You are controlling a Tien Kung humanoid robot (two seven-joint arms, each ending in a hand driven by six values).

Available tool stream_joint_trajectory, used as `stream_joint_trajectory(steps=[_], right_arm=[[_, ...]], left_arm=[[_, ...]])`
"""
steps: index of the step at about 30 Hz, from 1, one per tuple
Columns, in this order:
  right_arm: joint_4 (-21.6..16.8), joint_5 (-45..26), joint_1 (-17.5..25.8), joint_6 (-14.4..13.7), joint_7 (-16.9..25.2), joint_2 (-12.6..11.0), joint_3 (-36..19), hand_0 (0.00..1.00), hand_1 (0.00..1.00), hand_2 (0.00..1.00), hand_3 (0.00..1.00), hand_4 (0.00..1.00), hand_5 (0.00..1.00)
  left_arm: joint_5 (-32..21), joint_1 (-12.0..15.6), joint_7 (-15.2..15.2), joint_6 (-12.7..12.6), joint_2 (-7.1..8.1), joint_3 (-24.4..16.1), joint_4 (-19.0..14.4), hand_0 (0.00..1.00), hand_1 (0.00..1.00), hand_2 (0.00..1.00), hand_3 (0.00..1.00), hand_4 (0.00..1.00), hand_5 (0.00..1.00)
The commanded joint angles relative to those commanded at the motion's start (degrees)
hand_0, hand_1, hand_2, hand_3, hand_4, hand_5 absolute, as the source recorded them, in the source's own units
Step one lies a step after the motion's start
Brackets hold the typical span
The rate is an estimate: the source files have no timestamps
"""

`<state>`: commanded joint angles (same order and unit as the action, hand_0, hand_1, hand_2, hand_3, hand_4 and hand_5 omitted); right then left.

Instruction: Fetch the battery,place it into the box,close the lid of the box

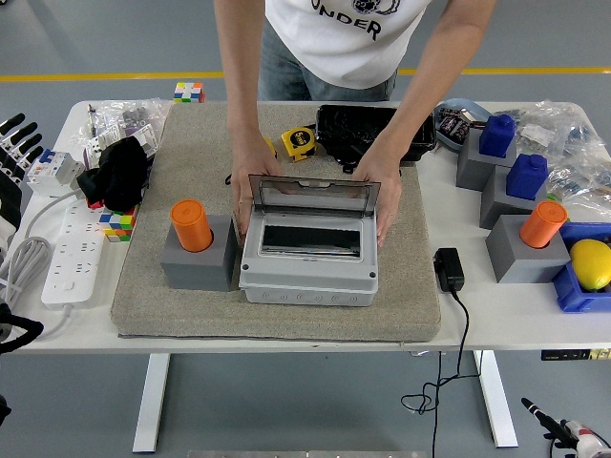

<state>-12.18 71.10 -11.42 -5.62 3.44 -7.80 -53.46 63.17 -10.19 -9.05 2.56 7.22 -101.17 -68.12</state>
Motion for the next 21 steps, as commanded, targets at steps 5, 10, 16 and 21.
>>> stream_joint_trajectory(steps=[5, 10, 16, 21], right_arm=[[0.0, -0.1, 0.1, 0.0, 0.0, 0.1, 0.2, 0.901, 0.883, 0.820, 0.860, 0.998, 0.998], [0.0, 0.0, 0.1, 0.0, 0.0, 0.1, 0.0, 0.901, 0.884, 0.821, 0.860, 0.998, 0.998], [0.1, 0.2, 0.0, 0.0, 0.0, -0.1, -0.3, 0.902, 0.884, 0.821, 0.861, 0.998, 0.998], [0.1, 0.3, 0.0, 0.1, 0.0, 0.0, -0.5, 0.902, 0.884, 0.821, 0.860, 0.998, 0.998]], left_arm=[[0.0, 0.1, 0.0, 0.0, 0.10, 0.1, 0.1, 0.830, 0.815, 0.777, 0.765, 0.998, 0.998], [0.0, 0.1, 0.0, 0.0, 0.10, 0.2, 0.0, 0.830, 0.815, 0.778, 0.765, 0.998, 0.998], [0.0, 0.0, 0.0, -0.1, 0.12, 0.2, 0.0, 0.830, 0.814, 0.778, 0.764, 0.998, 0.998], [0.1, 0.1, 0.0, 0.0, 0.13, 0.1, 0.0, 0.830, 0.815, 0.777, 0.764, 0.998, 0.998]])
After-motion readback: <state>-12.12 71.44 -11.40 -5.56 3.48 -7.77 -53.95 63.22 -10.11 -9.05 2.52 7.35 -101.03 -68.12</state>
